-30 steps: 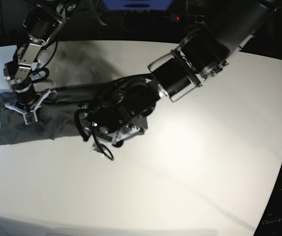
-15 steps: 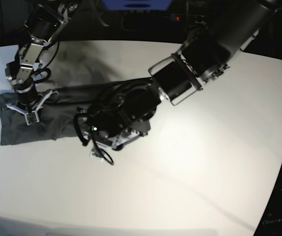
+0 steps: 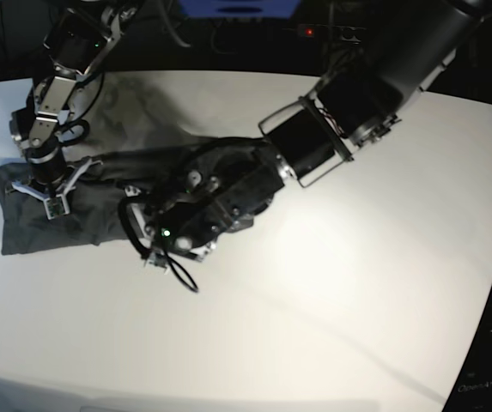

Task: Fold the T-shirt properly
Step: 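Lay the folded end down on the shirt with the left gripper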

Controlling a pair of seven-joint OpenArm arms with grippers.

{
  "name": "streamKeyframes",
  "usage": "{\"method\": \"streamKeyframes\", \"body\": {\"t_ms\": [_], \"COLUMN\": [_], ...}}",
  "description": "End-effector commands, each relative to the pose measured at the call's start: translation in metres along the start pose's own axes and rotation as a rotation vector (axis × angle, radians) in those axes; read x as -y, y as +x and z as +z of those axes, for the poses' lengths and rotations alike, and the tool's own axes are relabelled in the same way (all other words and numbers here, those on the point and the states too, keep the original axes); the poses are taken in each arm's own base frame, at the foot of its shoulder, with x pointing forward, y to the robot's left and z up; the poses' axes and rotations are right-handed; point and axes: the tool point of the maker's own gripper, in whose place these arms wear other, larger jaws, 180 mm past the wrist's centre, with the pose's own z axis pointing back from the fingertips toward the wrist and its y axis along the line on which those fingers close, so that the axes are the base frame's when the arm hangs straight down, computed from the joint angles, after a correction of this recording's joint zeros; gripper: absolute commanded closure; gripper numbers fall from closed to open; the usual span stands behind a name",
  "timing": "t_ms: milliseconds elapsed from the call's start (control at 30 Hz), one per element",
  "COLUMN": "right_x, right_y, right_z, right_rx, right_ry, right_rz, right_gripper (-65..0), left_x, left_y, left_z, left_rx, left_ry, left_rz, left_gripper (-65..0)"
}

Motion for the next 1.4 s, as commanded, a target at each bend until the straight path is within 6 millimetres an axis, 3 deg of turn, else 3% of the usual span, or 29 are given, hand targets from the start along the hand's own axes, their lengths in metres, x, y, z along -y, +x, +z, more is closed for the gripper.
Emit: {"method": "streamKeyframes", "body": {"t_ms": [0,300,333,467,533,767,1000,1167,1233,1367], "right_x": [-0.02,-0.02,-0.02,-0.02,-0.02,-0.021,-0.022,-0.022,-0.022,-0.02], "right_y": [-0.022,-0.022,-0.022,-0.022,-0.022,-0.023,-0.025,-0.025,-0.024,-0.023], "right_z": [0.001,0.001,0.001,0.001,0.001,0.001,0.002,0.002,0.002,0.002], "right_rx": [-0.106,-0.106,-0.106,-0.106,-0.106,-0.109,-0.112,-0.112,-0.11,-0.108], "right_ry": [0.078,0.078,0.078,0.078,0.078,0.08,0.082,0.082,0.081,0.079], "right_rz": [0.021,0.021,0.021,0.021,0.021,0.022,0.022,0.022,0.022,0.023], "right_gripper": [-0.6,-0.6,-0.6,-0.6,-0.6,-0.7,-0.7,-0.6,-0.6,-0.6], "left_x": [0.006,-0.004,-0.003,0.003,0.017,0.044,0.041,0.008,0.0,-0.014], "left_y": [0.015,0.02,0.02,0.022,0.026,0.039,0.023,-0.001,-0.006,-0.002], "left_z": [0.01,0.01,0.011,0.016,0.029,0.062,0.044,0.02,0.016,0.02], "left_rx": [0.043,0.07,0.07,0.09,0.141,0.284,0.229,0.168,0.155,0.162], "left_ry": [-0.004,0.047,0.045,0.029,-0.012,-0.094,-0.091,-0.043,-0.048,-0.068], "left_rz": [-0.014,-0.02,-0.021,-0.033,-0.065,-0.113,-0.087,-0.041,0.002,0.086], "left_gripper": [-3.3,-5.3,-8.2,-31.2,-35.3,-31.4,-28.8,-0.5,-3.5,-3.5]}}
